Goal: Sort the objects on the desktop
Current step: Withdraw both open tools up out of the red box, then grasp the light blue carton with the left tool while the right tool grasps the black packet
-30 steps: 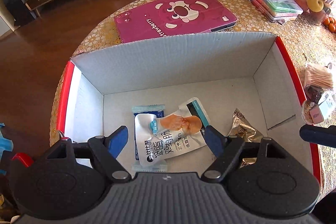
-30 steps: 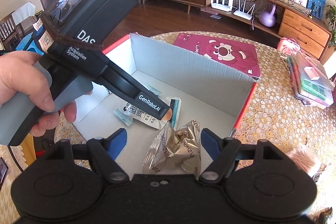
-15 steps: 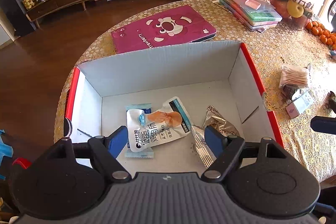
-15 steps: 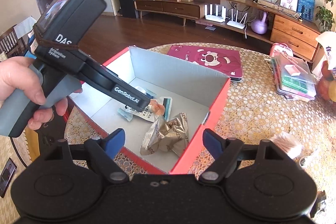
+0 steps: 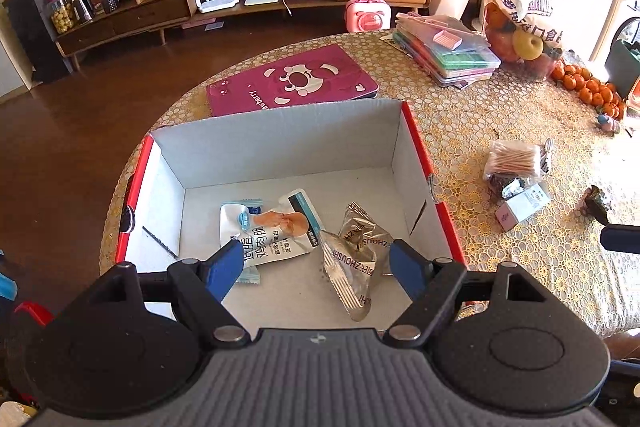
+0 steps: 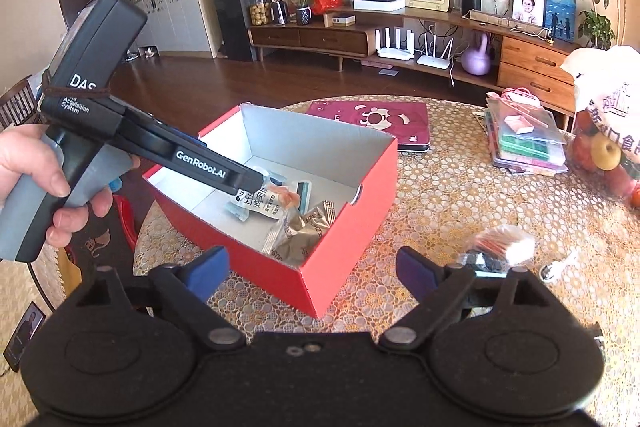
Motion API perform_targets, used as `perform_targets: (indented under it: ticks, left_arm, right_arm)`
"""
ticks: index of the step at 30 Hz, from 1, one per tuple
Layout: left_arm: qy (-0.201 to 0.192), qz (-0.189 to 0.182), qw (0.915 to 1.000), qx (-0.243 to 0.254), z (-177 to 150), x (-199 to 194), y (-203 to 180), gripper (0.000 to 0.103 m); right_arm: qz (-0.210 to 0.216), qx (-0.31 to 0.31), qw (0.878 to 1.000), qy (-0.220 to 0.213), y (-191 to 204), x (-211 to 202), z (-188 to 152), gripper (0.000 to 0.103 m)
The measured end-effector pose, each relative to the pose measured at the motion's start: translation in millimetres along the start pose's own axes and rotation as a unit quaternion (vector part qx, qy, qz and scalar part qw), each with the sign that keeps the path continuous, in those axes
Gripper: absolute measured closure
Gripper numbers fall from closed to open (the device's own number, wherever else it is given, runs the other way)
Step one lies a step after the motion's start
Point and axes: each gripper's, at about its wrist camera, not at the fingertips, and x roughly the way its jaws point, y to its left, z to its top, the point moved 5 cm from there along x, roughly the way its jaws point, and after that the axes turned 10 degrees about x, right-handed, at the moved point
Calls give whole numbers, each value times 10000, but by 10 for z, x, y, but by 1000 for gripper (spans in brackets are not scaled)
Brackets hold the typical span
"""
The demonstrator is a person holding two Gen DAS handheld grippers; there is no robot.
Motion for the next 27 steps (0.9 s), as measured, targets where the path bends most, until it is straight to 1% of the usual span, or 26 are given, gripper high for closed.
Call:
perform_targets:
  ticks: [1, 2, 6, 8, 10, 11, 18, 27]
  left_arm:
    - [-24, -17, 10000, -11, -12, -28, -29, 21]
    - [-49, -24, 10000, -1, -24, -54, -63, 16]
    - [-168, -101, 9997, 115, -63, -137, -235, 15]
    - [-203, -219, 9995, 115, -83, -163, -332, 12]
    - [-254, -346, 9990, 123, -104, -187, -429, 3]
    - [-288, -398, 9987, 145, -115, -203, -484, 1]
    - [-530, -682, 9960, 215, -160, -308, -830, 0]
    - [-741, -935, 9920, 414, -205, -394, -1257, 0]
  right_arm:
    - [-4, 12, 10000, -42, -25, -50, -27, 9]
    - [-19, 29, 10000, -80, -57, -102, -54, 9]
    - [-146, 181, 9995, -193, -239, -290, -156, 7]
    - [-232, 299, 9989, -264, -344, -390, -215, 7]
    - [-324, 389, 9982, -320, -440, -468, -273, 6]
    - [-383, 414, 9978, -351, -481, -505, -301, 5]
    - [-724, 597, 9944, -497, -742, -717, -505, 5]
    - [-1105, 810, 9884, -661, -1056, -924, -698, 5]
